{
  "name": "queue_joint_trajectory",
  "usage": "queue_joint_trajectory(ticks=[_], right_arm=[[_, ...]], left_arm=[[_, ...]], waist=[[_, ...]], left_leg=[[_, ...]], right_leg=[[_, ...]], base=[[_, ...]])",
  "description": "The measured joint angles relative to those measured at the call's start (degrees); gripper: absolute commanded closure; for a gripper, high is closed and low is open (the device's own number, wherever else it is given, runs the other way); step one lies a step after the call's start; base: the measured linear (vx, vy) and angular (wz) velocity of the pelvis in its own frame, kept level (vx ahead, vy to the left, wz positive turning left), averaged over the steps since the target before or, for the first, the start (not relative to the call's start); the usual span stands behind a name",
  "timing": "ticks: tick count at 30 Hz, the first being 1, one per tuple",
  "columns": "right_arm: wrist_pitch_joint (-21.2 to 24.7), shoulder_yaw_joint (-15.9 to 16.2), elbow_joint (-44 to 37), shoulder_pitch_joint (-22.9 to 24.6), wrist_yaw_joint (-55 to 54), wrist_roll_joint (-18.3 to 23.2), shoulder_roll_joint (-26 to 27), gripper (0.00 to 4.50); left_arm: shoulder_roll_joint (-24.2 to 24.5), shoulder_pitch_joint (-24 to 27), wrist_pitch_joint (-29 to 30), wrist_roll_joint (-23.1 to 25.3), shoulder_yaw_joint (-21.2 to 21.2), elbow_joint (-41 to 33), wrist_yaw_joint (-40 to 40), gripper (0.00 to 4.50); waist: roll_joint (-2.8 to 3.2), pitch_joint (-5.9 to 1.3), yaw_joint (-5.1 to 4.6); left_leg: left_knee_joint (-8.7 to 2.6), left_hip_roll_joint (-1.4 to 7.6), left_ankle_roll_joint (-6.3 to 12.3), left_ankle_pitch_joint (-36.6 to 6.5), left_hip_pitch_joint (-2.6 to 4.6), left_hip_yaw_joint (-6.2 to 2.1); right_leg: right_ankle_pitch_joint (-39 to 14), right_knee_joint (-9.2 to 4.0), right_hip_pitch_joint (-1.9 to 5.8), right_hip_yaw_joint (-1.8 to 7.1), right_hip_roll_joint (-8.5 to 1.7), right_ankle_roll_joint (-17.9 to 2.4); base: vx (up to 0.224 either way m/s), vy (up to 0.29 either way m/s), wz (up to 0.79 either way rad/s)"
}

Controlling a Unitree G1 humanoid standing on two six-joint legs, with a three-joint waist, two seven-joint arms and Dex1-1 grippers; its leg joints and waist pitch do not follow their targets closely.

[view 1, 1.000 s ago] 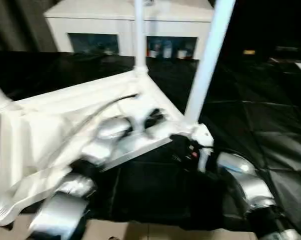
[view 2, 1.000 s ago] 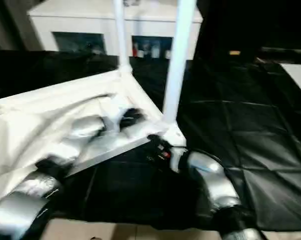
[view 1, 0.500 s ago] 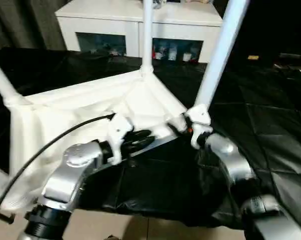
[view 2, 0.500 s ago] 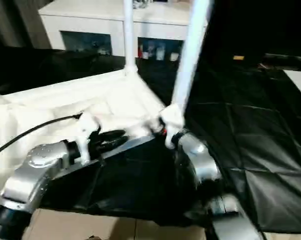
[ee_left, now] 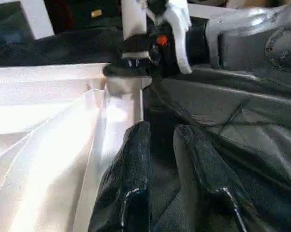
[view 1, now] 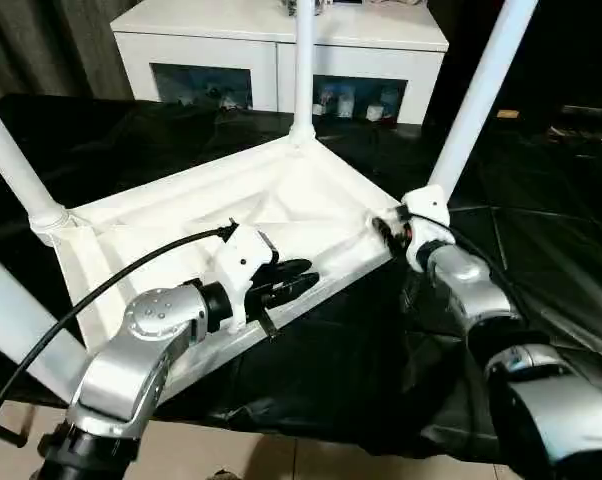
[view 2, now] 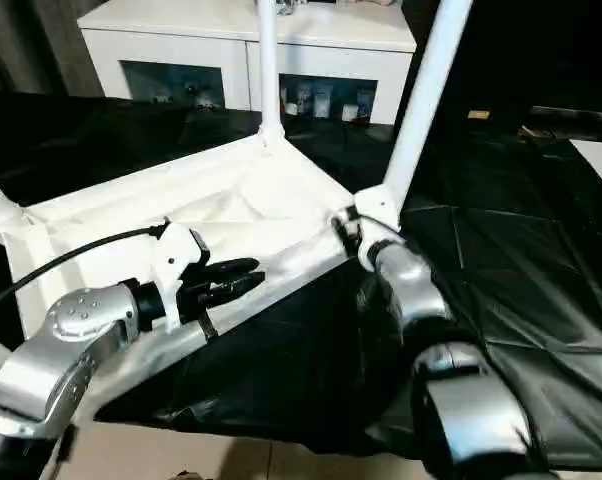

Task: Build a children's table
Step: Rotate leg to tighten, then rotate table base

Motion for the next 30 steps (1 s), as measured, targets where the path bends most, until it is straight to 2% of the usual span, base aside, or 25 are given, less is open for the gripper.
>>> queue_joint_trajectory(ticks=[3,6,7,10,12,16,22,26,30], right_arm=[[-0.57,-0.04,-2.18,0.23,9.41,2.39,1.32,1.14],[-0.85,1.63,-6.25,2.15,19.11,4.31,1.64,1.14],[-0.96,3.13,-8.64,3.73,23.71,4.87,1.22,1.14],[-1.25,4.43,-10.41,5.19,27.97,5.51,0.31,1.14],[-0.80,5.20,-15.20,7.40,33.67,6.66,-1.98,1.14],[2.91,7.25,-24.25,10.78,45.26,8.67,-7.13,1.14],[8.55,11.69,-30.46,13.63,57.70,9.39,-12.39,1.14],[12.25,15.92,-34.75,15.39,62.93,9.85,-13.48,1.14],[12.64,18.07,-33.92,15.65,63.06,7.83,-10.41,1.14]], left_arm=[[0.57,0.38,1.12,0.05,0.01,-0.47,0.33,3.51],[1.21,0.37,2.35,-0.42,0.04,-1.35,0.11,3.51],[1.52,0.34,2.56,-1.46,0.49,-1.53,-0.39,3.51],[1.81,0.21,3.05,-2.46,0.92,-1.53,-0.97,3.51],[1.97,-0.19,3.75,-2.87,0.83,-1.57,-1.78,3.51],[2.38,-0.67,4.67,-3.60,0.53,-1.74,-2.23,3.51],[2.69,-0.96,5.24,-3.99,-0.18,-1.74,-2.25,3.51],[2.98,-0.96,6.27,-4.16,-0.19,-1.74,-2.28,3.51],[3.61,-1.00,6.94,-4.20,-0.22,-1.75,-2.26,3.51]], waist=[[-0.22,0.02,-0.45],[-0.26,0.03,-0.66],[-0.28,0.03,-0.44],[-0.27,0.03,-0.15],[-0.25,0.04,0.17],[-0.23,0.04,0.17],[-0.23,0.04,-0.09],[-0.24,0.04,0.01],[-0.24,0.03,-0.05]], left_leg=[[0.15,0.12,0.00,0.00,-0.01,0.00],[0.23,0.16,0.00,0.00,0.00,0.00],[0.30,0.21,0.00,0.00,0.00,-0.01],[0.36,0.21,-0.01,0.00,0.03,0.02],[0.37,0.22,-0.01,0.00,0.08,0.01],[0.37,0.24,-0.01,0.00,0.22,-0.02],[0.36,0.30,-0.02,0.00,0.24,-0.06],[0.37,0.33,-0.02,0.00,0.22,-0.07],[0.38,0.32,-0.02,0.01,0.23,-0.06]], right_leg=[[0.00,0.10,0.00,-0.03,0.06,0.00],[0.00,0.22,0.01,-0.06,0.06,-0.01],[-0.01,0.29,0.03,-0.10,0.06,-0.02],[0.01,0.40,0.03,-0.07,0.04,-0.05],[0.02,0.43,0.11,-0.09,0.04,-0.06],[0.03,0.48,0.21,-0.11,0.05,-0.06],[0.06,0.53,0.19,-0.18,0.09,-0.09],[0.06,0.53,0.18,-0.19,0.11,-0.09],[0.06,0.53,0.17,-0.19,0.11,-0.09]], base=[[0.000,0.000,0.00],[0.000,0.000,0.00],[0.000,0.000,0.00],[0.000,0.000,0.00],[0.000,0.000,0.00],[0.000,0.000,0.00],[0.000,0.000,0.00],[0.000,0.000,0.00],[0.000,0.000,0.00]])
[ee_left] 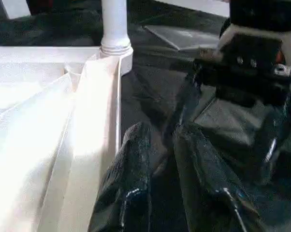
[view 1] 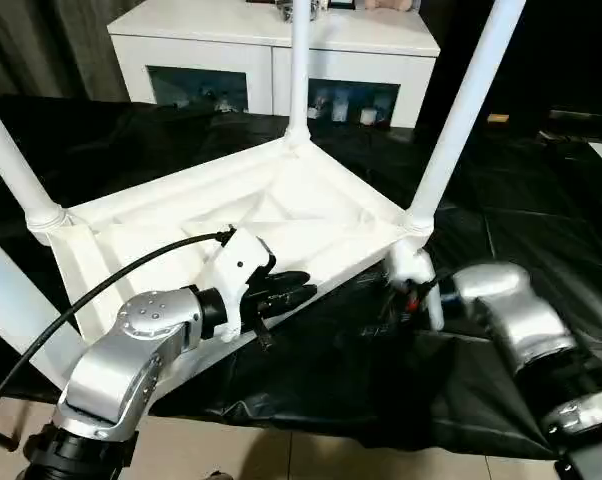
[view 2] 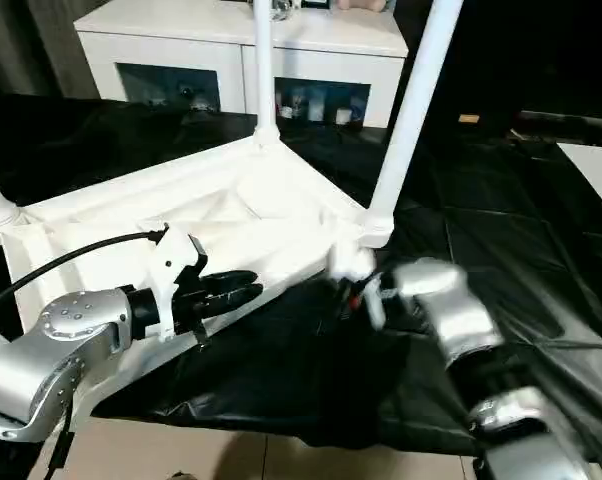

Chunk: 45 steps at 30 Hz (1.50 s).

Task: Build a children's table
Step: Rotate table base

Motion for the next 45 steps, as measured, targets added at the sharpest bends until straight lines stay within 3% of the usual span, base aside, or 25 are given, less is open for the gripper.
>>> queue_joint_trajectory(ticks=[5,11,19,25,34,39,45], right_arm=[[-0.56,3.49,7.33,-1.98,-2.61,-4.17,5.45,1.14],[-2.92,4.02,14.21,-5.12,-9.69,-6.94,9.23,1.14],[-7.10,-1.15,24.23,-8.54,-22.79,-6.91,13.62,1.14],[-11.52,-8.00,29.24,-13.47,-33.91,-5.69,14.03,1.14],[-14.66,-13.50,35.30,-15.52,-45.76,-4.50,13.44,1.14],[-15.81,-14.93,35.41,-15.89,-41.16,-4.05,13.07,1.14],[-15.52,-10.14,31.08,-13.05,-20.62,-3.41,12.45,1.14]], left_arm=[[0.16,-1.13,0.25,0.14,-0.44,0.09,0.31,3.51],[-0.07,-1.30,0.42,0.20,-0.96,0.09,0.68,3.51],[-0.57,-1.36,0.42,0.33,-1.66,0.14,1.43,3.51],[-0.55,-1.35,0.13,0.82,-2.36,0.43,1.81,3.51],[1.73,2.15,-2.70,1.13,-0.68,0.47,2.62,3.51],[3.77,5.48,-4.74,1.27,0.68,-0.29,1.60,3.51],[3.96,5.92,-3.16,0.16,0.49,-1.55,1.16,3.51]], waist=[[-0.02,0.00,0.21],[-0.15,-0.06,0.21],[-0.18,-0.04,0.02],[-0.18,-0.04,0.00],[-0.19,-0.05,-0.13],[-0.19,-0.05,-0.91],[-0.20,-0.05,-1.24]], left_leg=[[0.00,0.00,-0.03,0.02,-0.03,0.00],[0.02,-0.01,-0.06,0.03,-0.03,0.00],[0.02,0.00,-0.12,0.07,-0.03,0.00],[0.02,0.00,-0.14,0.08,0.00,-0.01],[0.02,0.00,-0.20,0.12,-0.07,-0.01],[0.01,0.04,-0.19,0.11,-0.06,-0.01],[0.02,0.04,-0.19,0.11,-0.02,-0.03]], right_leg=[[0.01,0.00,0.00,0.00,-0.01,-0.02],[0.01,0.01,0.01,0.00,-0.02,-0.02],[0.12,0.09,-0.06,0.00,-0.02,-0.18],[0.16,0.12,-0.05,-0.01,-0.02,-0.24],[0.12,0.11,-0.14,-0.01,0.01,-0.19],[0.08,0.10,-0.15,-0.01,0.05,-0.15],[0.10,0.13,-0.07,-0.02,0.04,-0.18]], base=[[0.000,0.000,0.00],[0.000,0.000,0.00],[0.000,0.000,0.00],[0.000,0.000,0.00],[0.000,0.000,0.00],[0.000,0.000,0.00],[0.000,0.000,0.00]])
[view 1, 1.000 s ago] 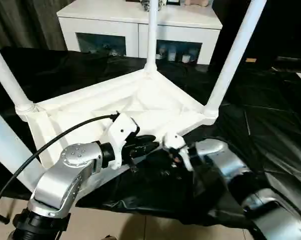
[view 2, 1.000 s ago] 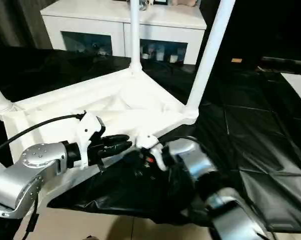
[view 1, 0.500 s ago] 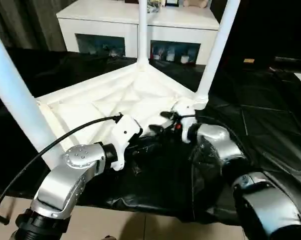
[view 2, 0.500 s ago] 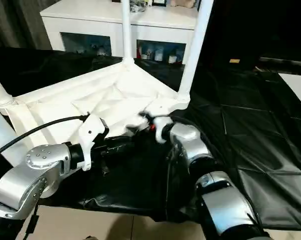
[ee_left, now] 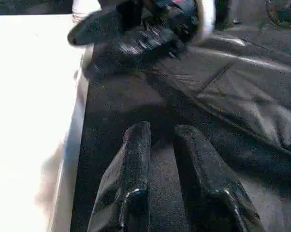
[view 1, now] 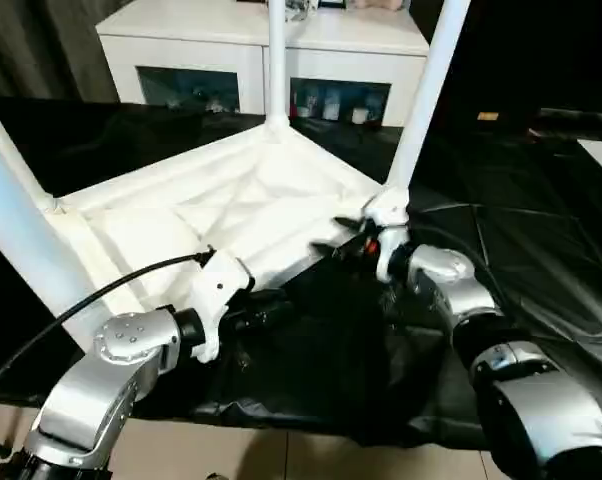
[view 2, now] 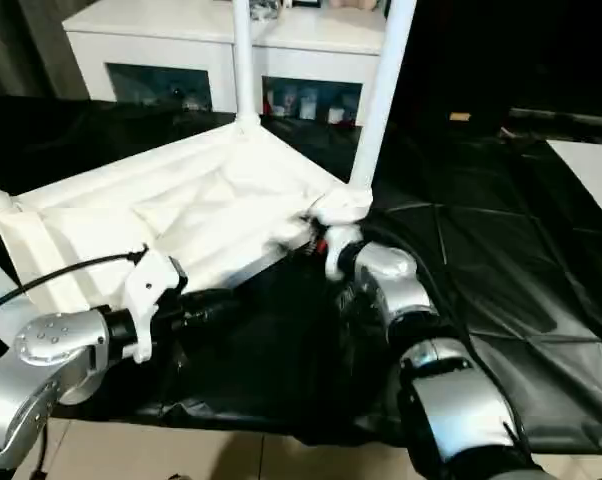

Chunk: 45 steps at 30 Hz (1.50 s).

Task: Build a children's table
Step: Rotate table base

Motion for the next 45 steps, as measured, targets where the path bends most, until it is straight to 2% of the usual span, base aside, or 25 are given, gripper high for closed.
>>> queue_joint_trajectory(ticks=[2,5,12,16,19,22,25,28,31,34,35,38,41,45], right_arm=[[0.53,2.00,0.11,0.56,3.79,-1.03,0.26,1.14],[0.79,3.22,2.03,0.40,5.14,-3.20,1.63,1.14],[0.77,4.35,5.95,-1.37,3.60,-5.86,4.99,1.14],[-0.20,4.20,8.86,-4.44,-3.24,-7.14,7.51,1.14],[-0.50,1.77,10.90,-5.61,-13.15,-7.16,9.84,1.14],[-0.61,0.43,11.47,-7.31,-19.37,-7.16,9.88,1.14],[-0.66,0.40,12.38,-8.39,-26.59,-8.01,9.87,1.14],[-1.58,0.37,13.42,-8.44,-31.96,-9.09,9.73,1.14],[-2.55,-1.10,14.07,-8.44,-34.40,-9.33,9.43,1.14],[-2.75,-4.37,14.20,-8.48,-32.88,-6.92,8.11,1.14],[-2.93,-5.00,14.19,-8.51,-32.17,-6.56,7.45,1.14],[-4.13,-5.99,13.99,-8.51,-29.00,-5.02,6.66,1.14],[-5.01,-7.06,12.99,-8.45,-25.62,-3.79,6.01,1.14],[-6.67,-7.72,10.44,-7.32,-21.07,-2.89,5.50,1.14]], left_arm=[[-0.30,-0.15,0.23,-0.37,0.03,0.00,0.11,3.51],[-0.36,-0.20,0.35,-0.53,0.03,-0.18,0.42,3.51],[-1.04,-0.31,1.14,-0.43,0.02,-1.19,2.22,3.51],[-2.58,-0.66,1.84,-0.39,-0.32,-2.74,4.02,3.51],[-3.46,-0.70,1.84,0.35,-1.18,-2.75,5.25,3.51],[-3.71,-0.69,1.72,0.74,-1.70,-2.71,5.82,3.51],[-4.66,-0.69,0.48,1.54,-2.04,-2.66,6.59,3.51],[-5.11,-0.68,-0.82,2.10,-2.28,-2.35,7.50,3.51],[-4.89,0.24,-2.39,1.87,-1.68,-2.48,7.62,3.51],[-2.96,5.18,-3.54,-2.02,0.89,-4.72,3.46,3.51],[-2.82,6.55,-3.43,-3.75,1.94,-5.29,2.23,3.16],[-2.63,9.31,-2.80,-8.63,5.28,-6.79,-0.50,3.16],[-1.91,11.02,-1.62,-13.07,8.11,-8.33,-2.87,2.72],[1.57,13.67,0.93,-18.21,9.83,-10.52,-6.34,2.56]], waist=[[0.00,0.00,0.00],[-0.02,-0.01,-0.01],[-0.15,0.02,0.01],[-0.52,-0.04,-0.01],[-0.71,0.01,-0.04],[-0.78,-0.02,0.16],[-0.91,-0.08,0.36],[-0.94,-0.09,0.25],[-0.94,-0.09,0.08],[-0.94,-0.09,-0.19],[-0.94,-0.09,-0.16],[-0.93,-0.08,-0.17],[-0.90,-0.07,-0.19],[-0.87,-0.06,-0.13]], left_leg=[[0.00,0.00,0.00,0.00,-0.02,0.00],[0.00,0.00,0.00,0.00,0.01,-0.03],[0.01,0.00,0.00,0.00,0.00,-0.04],[0.00,0.02,-0.01,0.01,0.00,-0.05],[0.00,0.02,-0.05,0.03,0.00,-0.04],[0.00,0.01,-0.06,0.03,-0.01,-0.04],[0.00,0.01,-0.06,0.03,-0.01,-0.04],[0.00,0.01,-0.07,0.03,-0.03,-0.04],[-0.01,0.01,-0.07,0.03,-0.03,-0.04],[-0.01,0.01,-0.07,0.03,-0.04,-0.04],[-0.01,0.01,-0.07,0.03,-0.05,-0.03],[-0.01,0.01,-0.07,0.03,-0.02,-0.03],[-0.01,0.01,-0.07,0.03,-0.01,-0.04],[-0.01,0.02,-0.08,0.03,0.07,-0.06]], right_leg=[[0.02,0.02,-0.01,0.00,0.00,-0.03],[0.05,0.07,-0.01,-0.02,0.00,-0.07],[0.06,0.09,-0.02,-0.03,-0.01,-0.10],[0.06,0.08,-0.03,-0.06,-0.01,-0.10],[0.06,0.09,-0.07,-0.05,-0.01,-0.10],[0.06,0.09,-0.04,-0.05,-0.01,-0.09],[0.05,0.07,-0.03,-0.05,-0.01,-0.08],[0.03,0.06,-0.05,-0.03,-0.01,-0.04],[-0.01,0.06,-0.06,-0.04,-0.01,0.01],[-0.03,0.05,-0.10,-0.03,0.01,0.05],[-0.04,0.04,-0.10,-0.03,0.01,0.06],[-0.04,0.05,-0.10,-0.02,0.01,0.05],[-0.02,0.09,-0.09,-0.03,0.02,0.03],[-0.01,0.12,-0.04,-0.03,0.03,0.00]], base=[[0.000,0.000,0.00],[0.000,0.000,0.00],[0.000,0.000,0.00],[0.000,0.000,0.00],[0.000,0.000,0.00],[0.000,0.000,0.00],[0.000,0.000,0.00],[0.000,0.000,0.00],[0.000,0.000,0.00],[0.000,0.000,0.00],[0.000,0.000,0.00],[0.000,0.000,0.00],[0.000,0.000,0.00],[0.000,0.000,0.00]])
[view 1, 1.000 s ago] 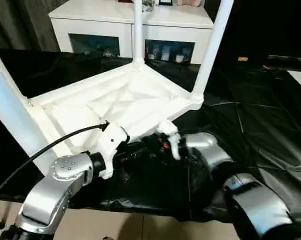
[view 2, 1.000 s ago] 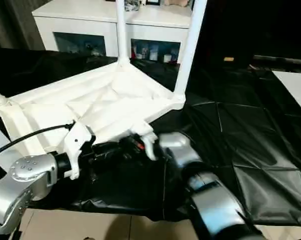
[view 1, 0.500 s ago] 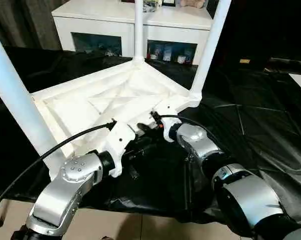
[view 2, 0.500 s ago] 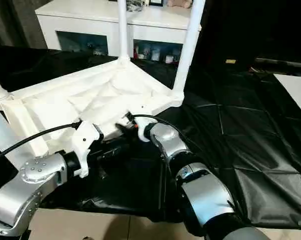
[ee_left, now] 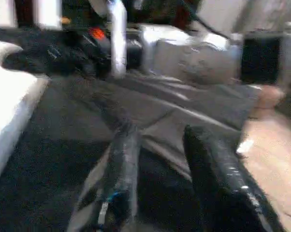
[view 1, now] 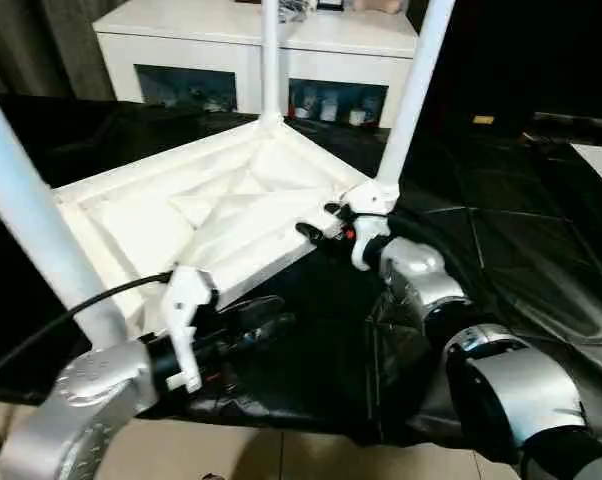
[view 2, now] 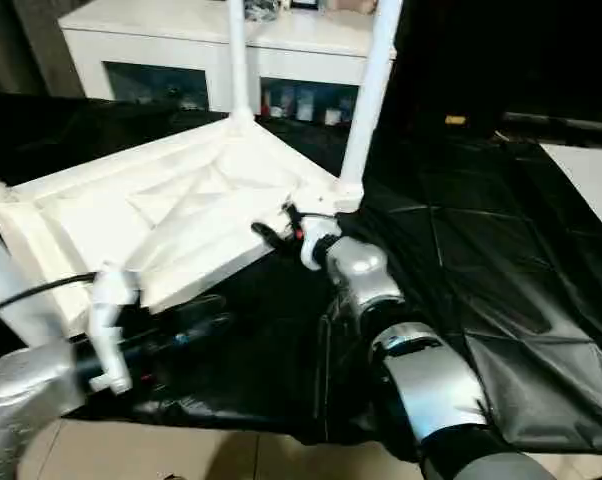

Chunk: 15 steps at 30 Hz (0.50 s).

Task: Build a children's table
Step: Rotate table base

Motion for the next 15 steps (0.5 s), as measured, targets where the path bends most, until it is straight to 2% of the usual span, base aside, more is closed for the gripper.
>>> queue_joint_trajectory(ticks=[3,6,10,13,15], right_arm=[[-0.52,-0.38,-0.66,1.64,3.54,0.50,-0.55,1.14],[-1.26,-0.39,-2.22,3.79,6.66,0.81,-1.11,1.14],[-1.96,-0.97,-3.18,5.84,8.66,1.60,-2.60,1.14],[-2.25,-1.14,-4.70,6.92,8.88,1.90,-3.00,1.14],[-2.27,-1.54,-4.85,7.40,9.50,2.03,-3.28,1.14]], left_arm=[[3.09,2.10,1.61,-2.31,1.84,-0.20,-3.00,2.25],[6.97,4.74,2.53,-3.74,5.56,0.49,-5.96,2.10],[12.66,9.86,4.13,-5.00,10.56,2.53,-9.54,1.76],[13.97,13.21,5.04,-6.11,14.34,4.22,-11.11,1.43],[15.09,16.43,5.45,-6.67,18.40,5.94,-12.27,1.32]], waist=[[0.18,0.09,0.01],[0.34,0.09,-0.11],[0.85,0.22,-0.19],[1.18,0.24,-0.22],[1.23,0.27,-0.24]], left_leg=[[0.00,-0.01,0.00,0.00,0.00,-0.01],[0.00,0.01,0.00,0.00,0.04,-0.02],[0.00,0.03,-0.01,0.00,0.06,-0.03],[0.00,0.04,-0.01,-0.01,0.07,-0.03],[-0.01,0.13,-0.02,-0.01,0.08,-0.04]], right_leg=[[0.03,-0.01,0.01,0.02,0.01,-0.05],[0.06,0.01,0.01,0.02,0.05,-0.09],[0.06,0.00,0.01,0.03,0.07,-0.10],[0.06,0.00,0.01,0.03,0.10,-0.10],[0.06,-0.02,0.01,0.03,0.18,-0.10]], base=[[0.000,0.000,0.00],[0.000,0.000,0.00],[0.000,0.000,0.00],[0.000,0.000,0.00],[0.000,0.000,0.00]])
